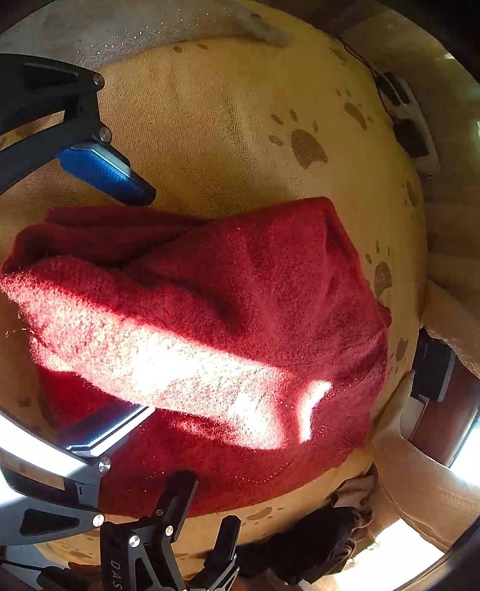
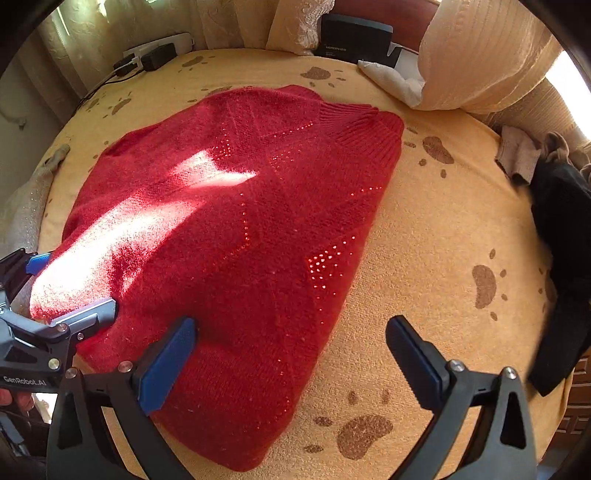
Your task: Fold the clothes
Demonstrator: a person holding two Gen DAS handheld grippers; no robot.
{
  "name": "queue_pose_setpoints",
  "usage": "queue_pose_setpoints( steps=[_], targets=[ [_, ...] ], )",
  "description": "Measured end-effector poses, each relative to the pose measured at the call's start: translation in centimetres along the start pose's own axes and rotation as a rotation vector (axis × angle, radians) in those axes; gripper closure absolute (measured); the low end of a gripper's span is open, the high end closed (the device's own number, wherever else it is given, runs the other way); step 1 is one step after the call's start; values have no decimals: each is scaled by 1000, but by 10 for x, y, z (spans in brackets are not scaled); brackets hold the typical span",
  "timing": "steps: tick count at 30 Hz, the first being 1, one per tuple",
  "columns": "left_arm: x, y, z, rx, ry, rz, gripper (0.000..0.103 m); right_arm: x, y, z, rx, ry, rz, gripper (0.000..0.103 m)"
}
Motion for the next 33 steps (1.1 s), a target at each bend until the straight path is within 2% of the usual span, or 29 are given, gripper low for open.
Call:
queue_pose_setpoints(
  steps=[5, 16, 24, 26, 29, 31, 33],
  targets=[
    [-1, 1, 5, -41, 18, -29, 0, -1, 2, 3, -32, 17, -22, 0],
    [2, 7, 5, -23, 20, -41, 0, -2, 3, 5, -70, 22, -39, 0],
    [6, 12, 4, 17, 18, -37, 0, -3, -2, 8, -96, 22, -32, 0],
    [8, 12, 4, 24, 18, -38, 0, -6, -12, 13, -108, 23, 10, 0],
    [9, 12, 5, 22, 24, -39, 0, -19, -36, 25, -140, 48, 126, 0],
    [11, 11, 5, 23, 25, -38, 0, -31, -54, 29, -206, 78, 208, 0],
    [12, 11, 6, 24, 27, -37, 0, -57, -65, 29, -284, 69, 258, 0]
  ],
)
Point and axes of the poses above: each gripper's, at about its wrist camera, not at the fingertips, and y roughly the way its jaws point, z to its right, x to its underside, the point moved 6 cm from there along y, roughly the way its jaws point, and after that the axes turned 9 degrees about y, right-handed, at the moved point
